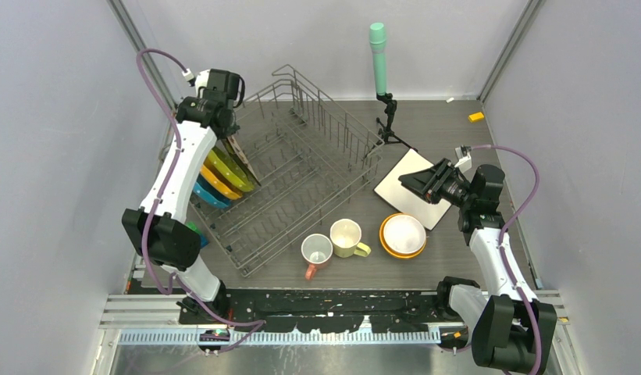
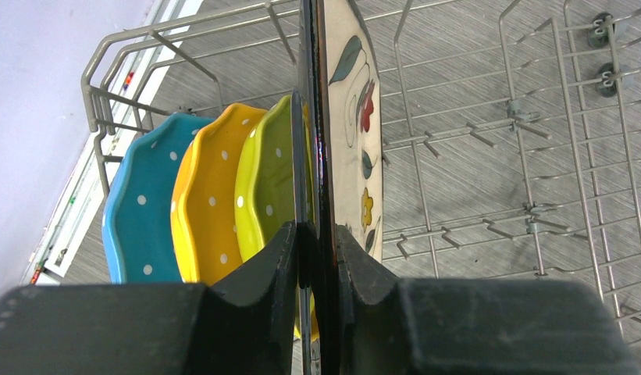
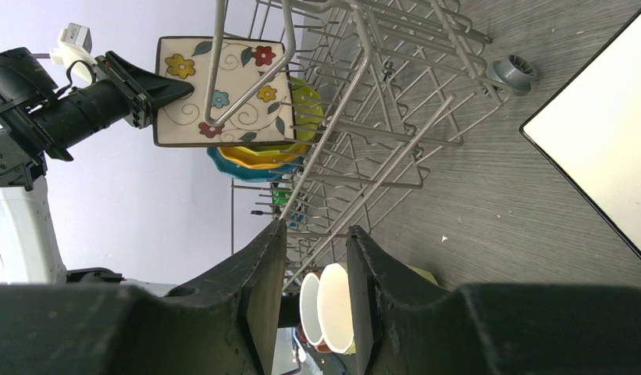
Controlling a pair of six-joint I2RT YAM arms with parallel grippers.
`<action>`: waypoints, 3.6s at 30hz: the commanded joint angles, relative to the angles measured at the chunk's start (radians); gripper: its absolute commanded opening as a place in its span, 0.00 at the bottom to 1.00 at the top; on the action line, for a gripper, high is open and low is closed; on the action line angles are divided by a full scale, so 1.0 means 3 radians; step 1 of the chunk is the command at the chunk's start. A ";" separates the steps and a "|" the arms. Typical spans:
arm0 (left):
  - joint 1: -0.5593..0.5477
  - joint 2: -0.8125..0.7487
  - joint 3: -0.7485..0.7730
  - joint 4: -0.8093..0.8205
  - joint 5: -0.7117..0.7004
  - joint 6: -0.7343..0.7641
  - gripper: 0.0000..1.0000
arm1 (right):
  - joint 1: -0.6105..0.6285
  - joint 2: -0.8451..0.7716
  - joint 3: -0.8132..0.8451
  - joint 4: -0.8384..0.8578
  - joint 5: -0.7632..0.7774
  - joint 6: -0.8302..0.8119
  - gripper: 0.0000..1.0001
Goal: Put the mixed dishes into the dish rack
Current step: Insert the plate into the dish rack.
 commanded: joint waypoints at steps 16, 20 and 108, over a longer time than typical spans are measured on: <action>-0.0016 -0.0308 0.0451 0.0401 0.0224 -0.0075 0.00 | 0.0018 0.0000 0.0032 0.0117 -0.0005 -0.0113 0.39; -0.0015 -0.0289 0.0446 0.0394 0.0157 -0.0091 0.00 | 0.0018 0.0001 0.0032 0.0117 -0.0007 -0.0117 0.39; -0.0044 -0.0236 -0.0604 0.0595 -0.0229 -0.0147 0.36 | 0.0100 0.0208 -0.0082 0.0551 -0.0107 0.0156 0.39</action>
